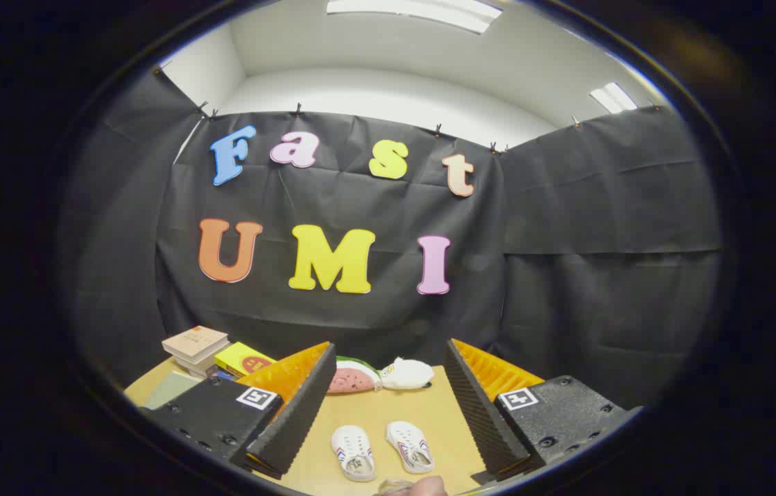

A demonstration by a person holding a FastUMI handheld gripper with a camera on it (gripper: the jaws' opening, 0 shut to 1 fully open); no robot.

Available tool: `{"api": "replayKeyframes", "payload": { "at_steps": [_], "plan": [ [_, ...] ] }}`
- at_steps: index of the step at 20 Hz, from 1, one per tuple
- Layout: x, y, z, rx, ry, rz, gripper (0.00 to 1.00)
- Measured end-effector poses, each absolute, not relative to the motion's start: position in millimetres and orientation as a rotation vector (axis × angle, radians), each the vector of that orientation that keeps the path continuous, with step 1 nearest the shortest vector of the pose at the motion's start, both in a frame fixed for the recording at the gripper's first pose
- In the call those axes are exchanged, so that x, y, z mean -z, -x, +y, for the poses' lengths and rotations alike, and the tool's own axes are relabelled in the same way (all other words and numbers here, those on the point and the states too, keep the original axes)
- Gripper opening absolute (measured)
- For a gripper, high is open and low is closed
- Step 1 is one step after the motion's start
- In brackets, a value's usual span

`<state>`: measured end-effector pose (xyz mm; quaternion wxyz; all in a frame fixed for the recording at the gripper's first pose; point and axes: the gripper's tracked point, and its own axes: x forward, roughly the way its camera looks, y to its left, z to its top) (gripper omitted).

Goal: Open the storage box then place both shoes into the box .Put the left shoe in first, then the right shoe, with the right side of both shoes facing outward in a uniform manner.

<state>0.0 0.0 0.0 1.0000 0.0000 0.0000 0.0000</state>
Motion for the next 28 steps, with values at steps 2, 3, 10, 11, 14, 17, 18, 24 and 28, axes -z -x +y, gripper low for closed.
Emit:
{"api": "replayKeyframes", "payload": {
  "at_steps": [2,3,10,11,14,17,18,24,28],
  "plan": [
    [-3.6,0.4,3.7,-0.002,-0.004,-0.008,1.0],
    [-5.7,0.6,5.0,-0.005,0.002,-0.011,1.0],
    [-10.0,-0.5,19.6,-0.03,0.031,-0.025,1.0],
    [-8.2,-1.1,21.1,-0.035,0.022,-0.018,1.0],
    [-6.3,0.2,19.9,-0.047,0.016,-0.005,1.0],
    [-8.0,0.7,19.8,-0.056,0.038,-0.005,1.0],
    [-6.3,1.3,20.2,-0.063,0.044,-0.001,1.0],
    [-3.5,0.7,16.7,-0.098,0.029,0.015,1.0],
    [2.1,-1.5,11.4,-0.122,0.022,0.029,1.0]
  ]
}}
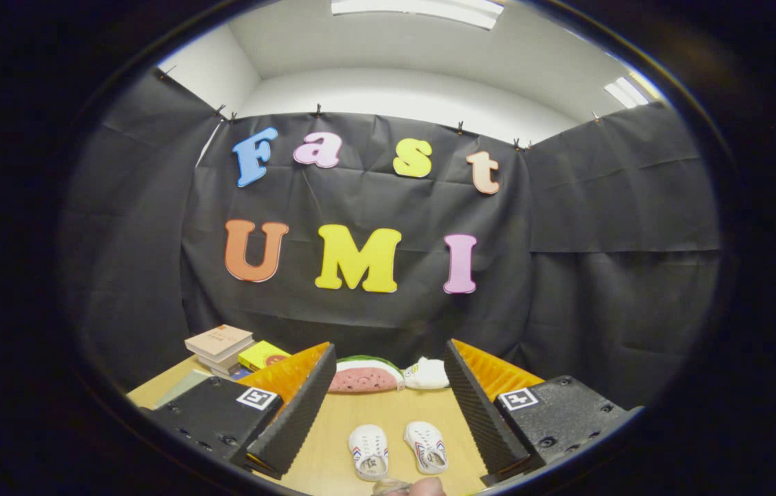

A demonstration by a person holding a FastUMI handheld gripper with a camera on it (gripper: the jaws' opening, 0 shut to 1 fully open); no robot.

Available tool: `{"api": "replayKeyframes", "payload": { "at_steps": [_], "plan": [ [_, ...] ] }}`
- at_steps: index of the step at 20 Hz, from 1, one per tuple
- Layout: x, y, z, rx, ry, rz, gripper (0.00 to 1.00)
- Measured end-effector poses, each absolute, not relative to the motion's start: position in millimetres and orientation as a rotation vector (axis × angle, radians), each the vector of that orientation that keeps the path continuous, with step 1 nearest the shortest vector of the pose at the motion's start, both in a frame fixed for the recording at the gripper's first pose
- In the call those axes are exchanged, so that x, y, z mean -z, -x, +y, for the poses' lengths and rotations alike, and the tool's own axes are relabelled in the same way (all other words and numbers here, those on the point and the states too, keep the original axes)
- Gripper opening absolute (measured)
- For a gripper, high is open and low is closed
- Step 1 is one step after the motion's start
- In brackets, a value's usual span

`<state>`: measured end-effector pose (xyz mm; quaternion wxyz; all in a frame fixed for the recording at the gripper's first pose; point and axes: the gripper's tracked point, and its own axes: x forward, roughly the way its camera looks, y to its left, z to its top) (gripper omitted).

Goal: Open the storage box then place both shoes into the box .Put the left shoe in first, then the right shoe, with the right side of both shoes facing outward in a uniform manner.

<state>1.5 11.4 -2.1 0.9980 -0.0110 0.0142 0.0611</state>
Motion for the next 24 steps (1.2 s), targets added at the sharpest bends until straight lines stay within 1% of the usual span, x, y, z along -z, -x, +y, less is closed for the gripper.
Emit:
{"api": "replayKeyframes", "payload": {
  "at_steps": [2,8,13,15,19,22,24],
  "plan": [
    [13.6,-3.6,13.9,-0.161,0.015,0.058,1.0],
    [49.1,-22.4,35.2,-0.352,-0.067,0.16,1.0],
    [119.5,-40.2,90.0,-0.623,-0.127,0.357,1.0],
    [150.2,-40.5,112.1,-0.709,-0.143,0.419,1.0],
    [210.9,-23.5,163.7,-0.909,-0.15,0.604,1.0],
    [246.7,-16.6,187.3,-1.018,-0.176,0.744,1.0],
    [262.0,-16.8,199.8,-1.062,-0.211,0.82,1.0]
  ]
}}
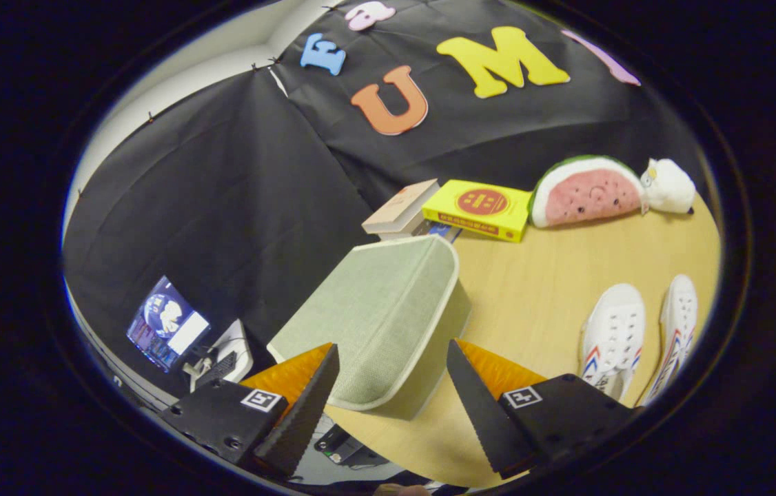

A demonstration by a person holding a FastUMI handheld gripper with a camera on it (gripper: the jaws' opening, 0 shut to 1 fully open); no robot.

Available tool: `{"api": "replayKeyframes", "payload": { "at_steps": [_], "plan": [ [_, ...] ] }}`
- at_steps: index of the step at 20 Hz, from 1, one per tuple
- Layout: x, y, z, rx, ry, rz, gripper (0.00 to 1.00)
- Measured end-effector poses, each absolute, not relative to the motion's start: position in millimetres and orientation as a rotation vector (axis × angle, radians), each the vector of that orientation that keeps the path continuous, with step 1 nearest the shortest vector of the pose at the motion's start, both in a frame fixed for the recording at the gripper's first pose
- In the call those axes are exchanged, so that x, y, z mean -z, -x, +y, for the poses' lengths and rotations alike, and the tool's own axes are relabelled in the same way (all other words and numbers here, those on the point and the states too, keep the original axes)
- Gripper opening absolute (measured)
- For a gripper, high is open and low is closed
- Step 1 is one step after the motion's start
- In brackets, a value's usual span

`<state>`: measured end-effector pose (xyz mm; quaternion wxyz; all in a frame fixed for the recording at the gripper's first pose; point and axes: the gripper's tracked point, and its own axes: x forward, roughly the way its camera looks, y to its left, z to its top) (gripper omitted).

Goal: Open the storage box then place both shoes into the box .Put the left shoe in first, then the right shoe, with the right side of both shoes facing outward in a uniform manner.

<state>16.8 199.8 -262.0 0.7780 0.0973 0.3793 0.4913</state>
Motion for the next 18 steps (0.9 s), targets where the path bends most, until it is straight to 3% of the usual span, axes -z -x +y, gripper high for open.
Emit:
{"api": "replayKeyframes", "payload": {
  "at_steps": [8,13,15,18],
  "plan": [
    [291.6,-19.9,241.5,-1.206,-0.446,1.086,1.0],
    [283.7,-19.8,250.1,-1.228,-0.468,1.118,0.96],
    [269.1,-23.7,245.5,-1.22,-0.488,1.091,0.9],
    [252.9,-29.5,237.1,-1.183,-0.461,1.033,0.54]
  ]
}}
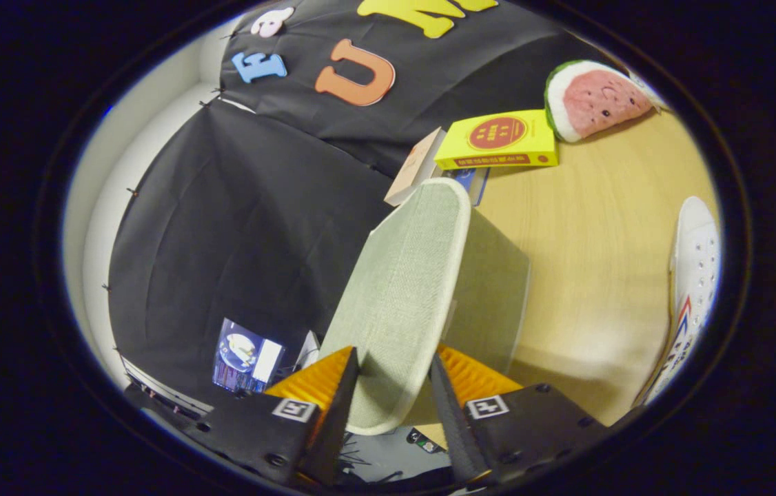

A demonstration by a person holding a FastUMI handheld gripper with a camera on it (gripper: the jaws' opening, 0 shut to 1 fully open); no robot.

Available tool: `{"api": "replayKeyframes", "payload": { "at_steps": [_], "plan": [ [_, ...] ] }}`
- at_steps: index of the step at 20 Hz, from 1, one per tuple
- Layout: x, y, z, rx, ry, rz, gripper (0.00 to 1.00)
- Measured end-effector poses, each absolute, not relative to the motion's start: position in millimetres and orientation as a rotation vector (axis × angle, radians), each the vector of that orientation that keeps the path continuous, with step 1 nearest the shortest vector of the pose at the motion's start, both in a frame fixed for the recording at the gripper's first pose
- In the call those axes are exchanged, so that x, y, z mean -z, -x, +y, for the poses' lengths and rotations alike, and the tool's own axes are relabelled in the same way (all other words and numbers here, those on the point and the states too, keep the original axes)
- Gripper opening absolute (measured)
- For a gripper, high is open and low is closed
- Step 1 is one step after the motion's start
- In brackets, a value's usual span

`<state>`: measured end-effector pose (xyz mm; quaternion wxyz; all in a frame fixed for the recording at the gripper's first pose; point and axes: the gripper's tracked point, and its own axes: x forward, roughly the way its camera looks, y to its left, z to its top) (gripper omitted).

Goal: Open the storage box then place both shoes into the box .Put the left shoe in first, then the right shoe, with the right side of both shoes facing outward in a uniform manner.

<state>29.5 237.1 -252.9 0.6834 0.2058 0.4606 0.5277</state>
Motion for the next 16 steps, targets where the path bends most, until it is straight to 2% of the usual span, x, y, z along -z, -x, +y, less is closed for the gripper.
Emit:
{"api": "replayKeyframes", "payload": {
  "at_steps": [3,6,13,16],
  "plan": [
    [234.5,-25.7,234.6,-1.158,-0.439,0.991,0.17],
    [198.9,-21.2,242.2,-1.16,-0.467,0.966,0.07],
    [111.0,3.1,296.1,-1.156,-0.35,0.79,0.06],
    [95.2,26.4,335.4,-1.173,-0.281,0.755,0.06]
  ]
}}
